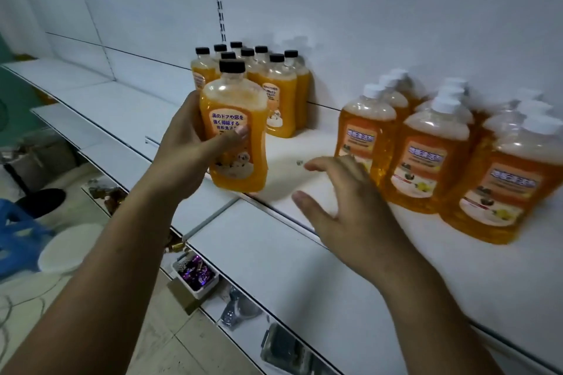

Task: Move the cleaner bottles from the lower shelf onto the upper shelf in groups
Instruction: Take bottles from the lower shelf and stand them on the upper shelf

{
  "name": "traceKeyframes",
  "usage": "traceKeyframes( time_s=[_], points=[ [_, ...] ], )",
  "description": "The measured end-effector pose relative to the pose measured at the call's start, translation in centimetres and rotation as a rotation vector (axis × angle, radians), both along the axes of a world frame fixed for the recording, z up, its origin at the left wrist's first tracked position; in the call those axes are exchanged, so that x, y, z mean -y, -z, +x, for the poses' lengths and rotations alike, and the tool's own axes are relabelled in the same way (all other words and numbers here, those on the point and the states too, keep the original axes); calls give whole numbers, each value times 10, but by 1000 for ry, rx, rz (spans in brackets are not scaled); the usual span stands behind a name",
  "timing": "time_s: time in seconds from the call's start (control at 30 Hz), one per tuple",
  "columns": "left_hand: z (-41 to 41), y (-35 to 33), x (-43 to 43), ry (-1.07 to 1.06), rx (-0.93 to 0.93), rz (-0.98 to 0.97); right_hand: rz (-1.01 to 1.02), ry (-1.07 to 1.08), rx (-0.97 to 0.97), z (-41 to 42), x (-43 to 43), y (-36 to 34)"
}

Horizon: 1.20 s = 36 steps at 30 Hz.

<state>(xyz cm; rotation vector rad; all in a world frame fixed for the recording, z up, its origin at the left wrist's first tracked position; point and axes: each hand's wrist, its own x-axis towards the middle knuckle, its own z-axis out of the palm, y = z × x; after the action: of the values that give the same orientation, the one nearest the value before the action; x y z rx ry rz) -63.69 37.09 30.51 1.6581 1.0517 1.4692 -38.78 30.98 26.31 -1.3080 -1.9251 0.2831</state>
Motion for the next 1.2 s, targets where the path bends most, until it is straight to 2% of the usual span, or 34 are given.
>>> traceKeyframes(
  time_s=[0.23,0.43,0.63,0.87,1.2],
  points=[
    [-36,-21,-64,-3,-85,121,-175,-8,225,-67,-61,-3],
    [-55,-36,-124,156,-219,224,-284,18,404,-88,-93,11],
    [-45,-50,-160,280,-452,308,-233,81,330,-83,-95,23],
    [-24,-69,-188,194,-870,414,-227,87,285,-82,-96,25],
    [-20,-57,-199,8,-973,492,-251,89,256,-83,-96,25]
  ],
)
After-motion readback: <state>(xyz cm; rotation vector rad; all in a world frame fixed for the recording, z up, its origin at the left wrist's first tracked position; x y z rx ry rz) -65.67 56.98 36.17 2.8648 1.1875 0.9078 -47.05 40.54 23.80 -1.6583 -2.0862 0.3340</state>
